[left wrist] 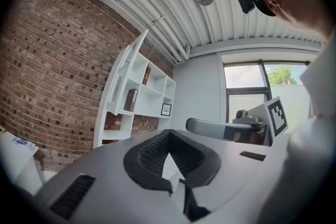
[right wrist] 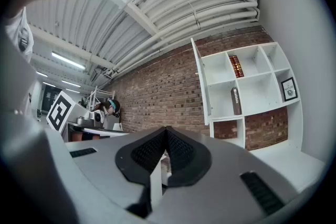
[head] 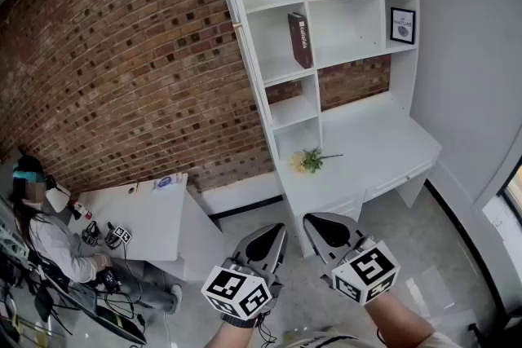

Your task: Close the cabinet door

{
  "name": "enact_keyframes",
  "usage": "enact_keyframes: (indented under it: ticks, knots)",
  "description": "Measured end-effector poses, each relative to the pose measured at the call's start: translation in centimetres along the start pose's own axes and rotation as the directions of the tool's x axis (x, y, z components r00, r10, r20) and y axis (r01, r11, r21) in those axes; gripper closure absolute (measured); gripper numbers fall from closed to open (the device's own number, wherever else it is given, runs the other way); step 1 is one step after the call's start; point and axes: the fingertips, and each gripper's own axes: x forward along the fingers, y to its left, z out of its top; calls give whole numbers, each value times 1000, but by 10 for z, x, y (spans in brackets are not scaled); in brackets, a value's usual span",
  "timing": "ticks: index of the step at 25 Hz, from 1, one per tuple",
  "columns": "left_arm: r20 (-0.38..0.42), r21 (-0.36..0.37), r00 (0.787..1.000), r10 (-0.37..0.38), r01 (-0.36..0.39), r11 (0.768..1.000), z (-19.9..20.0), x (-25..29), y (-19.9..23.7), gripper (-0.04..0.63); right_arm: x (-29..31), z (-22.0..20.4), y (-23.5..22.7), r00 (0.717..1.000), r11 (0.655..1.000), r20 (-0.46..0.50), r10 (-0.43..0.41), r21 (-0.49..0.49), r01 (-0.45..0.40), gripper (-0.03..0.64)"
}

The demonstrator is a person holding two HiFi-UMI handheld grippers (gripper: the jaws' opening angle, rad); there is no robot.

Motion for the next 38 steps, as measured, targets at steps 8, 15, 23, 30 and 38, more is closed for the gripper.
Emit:
enact_keyframes:
  ticks: [8, 15, 23, 30, 38]
  knots:
    - [-6, 20, 1000, -10, 10, 1000, 0, 14, -4, 584, -1, 1, -8, 1000, 1000, 11, 6, -2, -6, 600]
    - [1, 32, 1000, 27, -27, 999, 4, 18, -2, 584, -15, 9, -21, 997, 999, 59, 46, 22, -47, 598]
    - [-15, 23, 997, 70, -70, 997, -6, 21, -11, 584, -22, -6, -32, 998, 998, 32, 62, 32, -63, 598]
    - [0, 32, 998, 62, -62, 998, -2, 43, -13, 584, -18, -1, -52, 999, 999, 32, 41, 7, -42, 597]
    - [20, 26, 999, 47, -48, 999, 1, 74, 32, 584, 29, -1, -76, 1000, 999, 9, 25, -32, -24, 597]
